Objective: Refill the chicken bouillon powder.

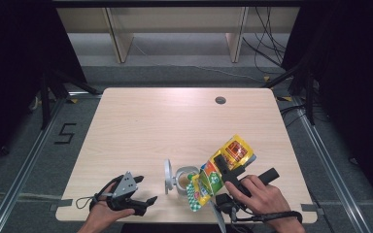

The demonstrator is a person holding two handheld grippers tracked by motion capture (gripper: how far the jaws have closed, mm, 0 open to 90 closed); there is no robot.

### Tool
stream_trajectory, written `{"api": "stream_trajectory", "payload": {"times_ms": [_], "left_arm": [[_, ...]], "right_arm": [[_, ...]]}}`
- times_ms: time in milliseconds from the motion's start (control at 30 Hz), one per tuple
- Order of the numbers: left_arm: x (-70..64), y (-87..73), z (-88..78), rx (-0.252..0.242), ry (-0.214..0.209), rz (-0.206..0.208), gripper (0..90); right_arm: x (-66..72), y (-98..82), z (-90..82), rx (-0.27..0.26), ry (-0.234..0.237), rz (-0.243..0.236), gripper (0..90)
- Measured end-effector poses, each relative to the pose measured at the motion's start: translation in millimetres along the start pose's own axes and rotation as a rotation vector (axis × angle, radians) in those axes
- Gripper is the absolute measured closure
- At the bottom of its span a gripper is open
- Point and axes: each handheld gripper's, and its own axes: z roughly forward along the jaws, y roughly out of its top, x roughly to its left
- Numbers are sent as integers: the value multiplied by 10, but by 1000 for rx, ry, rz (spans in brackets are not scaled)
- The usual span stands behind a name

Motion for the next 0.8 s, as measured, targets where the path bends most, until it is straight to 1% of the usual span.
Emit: {"api": "stream_trajectory", "payload": {"times_ms": [33,100,133,167,200,233,333,367,400,433,467,500,567,600,633,667,700,733,767,800], "left_arm": [[9,2,1,-3,-7,10,168],[2,3,0,-3,-5,4,168],[10,8,-4,-3,-5,21,168],[2,4,-1,-10,-10,9,168],[3,5,-2,-15,-4,16,168],[-7,0,0,-16,-4,-5,168],[-1,-1,-7,-15,-1,-2,168],[-5,1,-9,-10,-6,-13,168],[-5,1,-8,-10,-5,-12,168],[-4,2,-7,-9,-1,-6,168],[3,4,-2,-14,-8,6,168],[9,3,-6,-4,-5,12,168],[12,3,-6,-1,-4,13,168],[10,5,-9,-1,-1,15,168],[7,5,-7,-9,-4,12,168],[-4,3,-9,-9,-1,-4,168],[-4,4,-8,-9,0,-2,168],[-2,4,-8,-6,2,1,168],[-7,-1,-3,-10,-8,-6,168],[9,4,-8,-8,-8,20,168]], "right_arm": [[-2,3,2,-2,-1,1,480],[-10,12,1,-3,1,-3,480],[-12,12,-3,-4,0,-3,480],[-16,11,-5,-5,-2,-2,480],[-16,12,-3,-4,-4,-2,480],[-16,14,-3,-1,-5,-5,480],[-14,8,-6,-5,-1,-1,480],[-12,11,-2,-1,-1,-1,480],[4,21,-6,6,4,20,480],[-2,10,-1,-2,4,0,480],[-4,8,-5,-5,0,6,481],[-17,11,-4,-7,-2,-6,480],[-11,16,5,-3,-1,1,480],[-13,19,2,-6,0,-4,480],[8,28,-12,1,3,33,480],[6,28,-11,0,4,32,481],[-13,21,-2,-8,-4,-5,480],[-13,23,-5,-5,-2,-4,480],[-16,21,-8,-7,-1,-3,481],[-20,16,-9,-12,-5,-6,480]]}}
